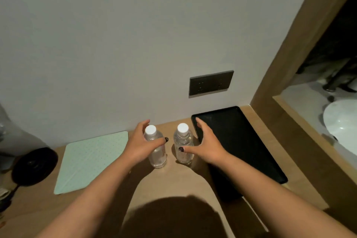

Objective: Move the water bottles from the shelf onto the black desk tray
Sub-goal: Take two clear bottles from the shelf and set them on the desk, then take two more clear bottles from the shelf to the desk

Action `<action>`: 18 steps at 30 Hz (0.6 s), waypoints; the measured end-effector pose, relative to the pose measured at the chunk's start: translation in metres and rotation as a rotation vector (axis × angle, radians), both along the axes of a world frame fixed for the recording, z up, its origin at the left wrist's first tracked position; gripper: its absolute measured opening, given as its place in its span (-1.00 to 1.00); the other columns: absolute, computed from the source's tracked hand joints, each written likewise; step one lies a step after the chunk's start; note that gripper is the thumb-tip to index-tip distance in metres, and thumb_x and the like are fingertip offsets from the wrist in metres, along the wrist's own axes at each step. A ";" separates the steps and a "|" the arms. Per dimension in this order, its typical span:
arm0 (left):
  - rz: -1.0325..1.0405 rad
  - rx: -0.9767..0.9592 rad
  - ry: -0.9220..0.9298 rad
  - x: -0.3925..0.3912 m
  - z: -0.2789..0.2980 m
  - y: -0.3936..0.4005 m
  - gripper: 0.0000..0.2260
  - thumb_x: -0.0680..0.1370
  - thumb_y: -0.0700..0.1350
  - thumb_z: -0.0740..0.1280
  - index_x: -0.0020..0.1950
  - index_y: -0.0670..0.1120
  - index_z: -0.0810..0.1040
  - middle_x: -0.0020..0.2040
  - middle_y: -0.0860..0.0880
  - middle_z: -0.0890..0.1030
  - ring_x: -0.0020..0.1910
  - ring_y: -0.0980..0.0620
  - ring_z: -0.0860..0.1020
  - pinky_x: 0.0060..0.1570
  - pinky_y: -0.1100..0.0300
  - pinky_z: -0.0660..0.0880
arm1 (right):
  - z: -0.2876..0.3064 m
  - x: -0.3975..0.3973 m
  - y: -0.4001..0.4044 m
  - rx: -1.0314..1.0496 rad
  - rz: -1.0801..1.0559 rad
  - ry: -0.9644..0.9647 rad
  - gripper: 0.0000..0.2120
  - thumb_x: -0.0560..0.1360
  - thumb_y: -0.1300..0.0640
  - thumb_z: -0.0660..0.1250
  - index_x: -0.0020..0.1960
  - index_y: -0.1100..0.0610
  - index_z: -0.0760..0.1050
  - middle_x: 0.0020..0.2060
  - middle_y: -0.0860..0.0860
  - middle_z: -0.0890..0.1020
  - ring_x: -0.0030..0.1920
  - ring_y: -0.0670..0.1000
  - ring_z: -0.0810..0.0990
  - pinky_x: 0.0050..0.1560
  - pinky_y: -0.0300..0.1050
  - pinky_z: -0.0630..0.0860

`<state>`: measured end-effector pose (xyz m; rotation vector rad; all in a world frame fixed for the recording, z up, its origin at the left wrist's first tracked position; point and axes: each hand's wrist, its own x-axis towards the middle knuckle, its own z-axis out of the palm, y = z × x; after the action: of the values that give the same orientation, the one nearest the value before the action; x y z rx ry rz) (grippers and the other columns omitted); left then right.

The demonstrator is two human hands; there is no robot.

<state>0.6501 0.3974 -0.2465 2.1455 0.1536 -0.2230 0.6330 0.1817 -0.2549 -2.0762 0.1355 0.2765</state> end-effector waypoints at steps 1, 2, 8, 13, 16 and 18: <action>-0.032 0.036 -0.025 0.000 0.014 -0.003 -0.22 0.35 0.01 0.54 0.48 0.03 0.24 0.41 0.00 0.39 0.33 -0.02 0.41 0.26 0.05 0.41 | 0.008 -0.003 -0.008 -0.065 0.028 -0.029 0.01 0.28 0.01 0.58 0.54 -0.05 0.03 0.52 -0.03 0.15 0.51 0.02 0.12 0.42 -0.03 0.18; -0.062 0.084 -0.046 -0.001 0.027 -0.008 -0.21 0.36 0.05 0.52 0.50 0.04 0.21 0.47 -0.01 0.34 0.38 -0.06 0.38 0.30 0.00 0.39 | 0.016 -0.006 -0.016 -0.138 0.058 -0.057 -0.02 0.30 -0.04 0.55 0.54 -0.04 0.04 0.53 -0.03 0.12 0.53 0.03 0.05 0.45 0.01 0.14; -0.356 0.388 -0.218 -0.018 0.087 -0.064 -0.18 0.41 0.20 0.42 0.55 0.07 0.09 0.56 -0.01 0.16 0.49 -0.08 0.24 0.35 0.00 0.32 | 0.060 -0.045 -0.072 -0.384 0.066 -0.150 -0.11 0.43 -0.21 0.35 0.56 0.04 -0.05 0.56 -0.02 -0.05 0.54 0.02 -0.19 0.49 0.03 -0.03; -0.618 0.480 -0.274 -0.055 0.108 -0.140 -0.18 0.44 0.22 0.38 0.56 0.01 0.06 0.57 -0.03 0.14 0.52 -0.02 0.18 0.42 0.08 0.22 | 0.087 -0.102 -0.133 -0.542 0.060 -0.120 -0.12 0.44 -0.28 0.29 0.56 0.03 -0.07 0.56 -0.03 -0.03 0.55 0.01 -0.14 0.52 0.05 -0.01; -0.740 0.454 -0.256 -0.084 0.114 -0.194 -0.26 0.47 0.18 0.36 0.55 0.01 0.11 0.52 -0.02 0.25 0.46 0.00 0.27 0.43 0.09 0.25 | 0.104 -0.149 -0.175 -0.634 0.023 -0.079 -0.10 0.41 -0.30 0.29 0.55 0.05 -0.02 0.55 -0.01 0.08 0.54 0.03 0.00 0.48 0.04 0.11; -0.802 0.428 -0.264 -0.107 0.116 -0.232 -0.31 0.50 0.14 0.34 0.54 0.02 0.14 0.51 -0.01 0.29 0.45 0.01 0.30 0.43 0.05 0.27 | 0.111 -0.183 -0.207 -0.685 -0.020 -0.045 -0.08 0.37 -0.34 0.29 0.54 0.06 0.02 0.52 0.02 0.16 0.51 0.06 0.10 0.44 0.04 0.20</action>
<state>0.5430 0.1655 -0.1310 2.5342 -0.8981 -0.3850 0.4495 -0.0256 -0.1436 -2.7552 0.2497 0.1836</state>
